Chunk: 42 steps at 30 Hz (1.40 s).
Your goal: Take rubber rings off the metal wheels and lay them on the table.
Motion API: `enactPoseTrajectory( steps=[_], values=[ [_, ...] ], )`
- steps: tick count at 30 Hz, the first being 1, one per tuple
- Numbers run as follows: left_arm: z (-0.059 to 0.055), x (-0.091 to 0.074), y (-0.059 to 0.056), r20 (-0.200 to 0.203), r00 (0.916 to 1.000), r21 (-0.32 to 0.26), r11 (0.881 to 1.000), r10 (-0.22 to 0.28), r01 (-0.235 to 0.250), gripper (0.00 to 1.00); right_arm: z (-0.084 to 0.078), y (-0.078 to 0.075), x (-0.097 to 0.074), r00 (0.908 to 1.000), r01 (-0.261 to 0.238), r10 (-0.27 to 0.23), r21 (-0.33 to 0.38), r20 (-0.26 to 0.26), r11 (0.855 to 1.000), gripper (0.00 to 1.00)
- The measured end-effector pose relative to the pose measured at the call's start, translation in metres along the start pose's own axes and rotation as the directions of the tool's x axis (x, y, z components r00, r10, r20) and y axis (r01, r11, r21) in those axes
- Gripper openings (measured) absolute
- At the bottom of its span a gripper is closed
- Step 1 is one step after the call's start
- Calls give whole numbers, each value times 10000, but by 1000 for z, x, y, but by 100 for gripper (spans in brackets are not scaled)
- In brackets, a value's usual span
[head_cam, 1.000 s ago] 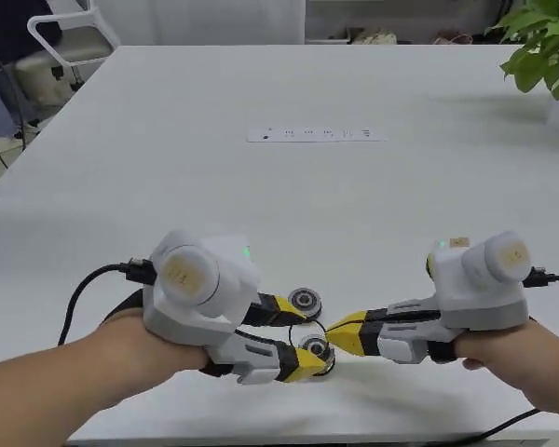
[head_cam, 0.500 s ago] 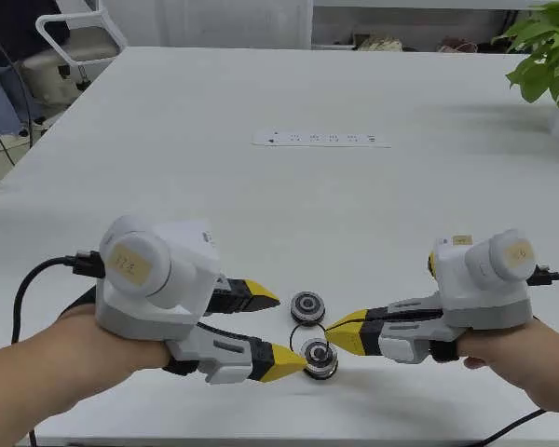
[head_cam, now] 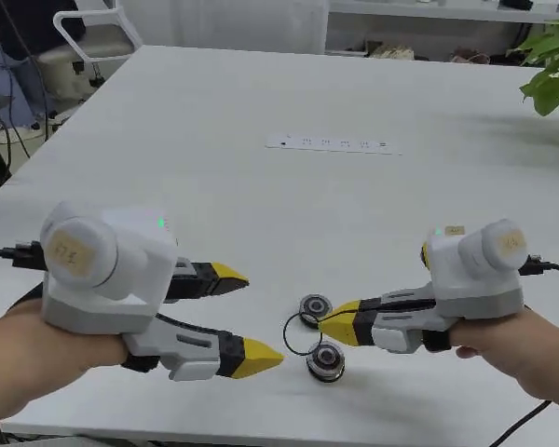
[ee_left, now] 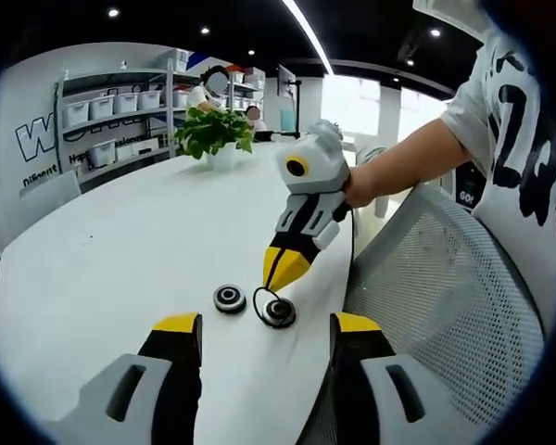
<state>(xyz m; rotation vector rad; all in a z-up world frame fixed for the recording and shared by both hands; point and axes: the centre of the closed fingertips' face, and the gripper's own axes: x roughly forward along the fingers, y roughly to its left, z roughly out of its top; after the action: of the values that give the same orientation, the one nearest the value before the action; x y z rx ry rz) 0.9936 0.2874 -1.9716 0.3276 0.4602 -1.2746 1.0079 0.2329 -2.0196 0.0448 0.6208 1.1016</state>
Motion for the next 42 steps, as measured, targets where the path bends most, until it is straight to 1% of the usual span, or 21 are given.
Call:
enactPoseTrajectory(
  steps=[6, 12, 17, 20, 27, 29, 36, 42],
  values=[
    [-4, -9, 2, -38, 9997, -43, 9997, 230, -230, 59, -1, -2, 8, 9997, -24, 21, -131, -252, 9999, 0],
    [-10, -17, 4, -68, 9990, -175, 9988, 446, -447, 61, -2, -7, 16, 9989, 28, -35, -160, -472, 9999, 0],
    [-11, -22, 6, -50, 9984, -252, 9981, 559, -561, 62, -4, -7, 25, 9978, -25, 7, -274, -668, 9996, 0],
    [-13, -24, 6, -23, 9980, -346, 9974, 624, -624, 63, -7, -7, 32, 9961, -53, 19, -385, -882, 9992, 0],
    [-15, -25, 5, 1, 9980, -473, 9968, 638, -637, 63, -15, -6, 41, 9918, -145, 78, -518, -1275, 9986, 0],
    [-16, -25, 5, -13, 9979, -482, 9968, 640, -640, 63, -19, -8, 43, 9899, -38, -46, -589, -1415, 9983, 0],
    [-17, -25, 3, 4, 9983, -577, 9966, 584, -582, 63, -24, -12, 45, 9873, 142, -243, -651, -1569, 9978, 0],
    [-18, -24, 5, -43, 9981, -585, 9964, 610, -612, 63, -27, -13, 46, 9853, 238, -355, -714, -1674, 9972, 0]
  ],
)
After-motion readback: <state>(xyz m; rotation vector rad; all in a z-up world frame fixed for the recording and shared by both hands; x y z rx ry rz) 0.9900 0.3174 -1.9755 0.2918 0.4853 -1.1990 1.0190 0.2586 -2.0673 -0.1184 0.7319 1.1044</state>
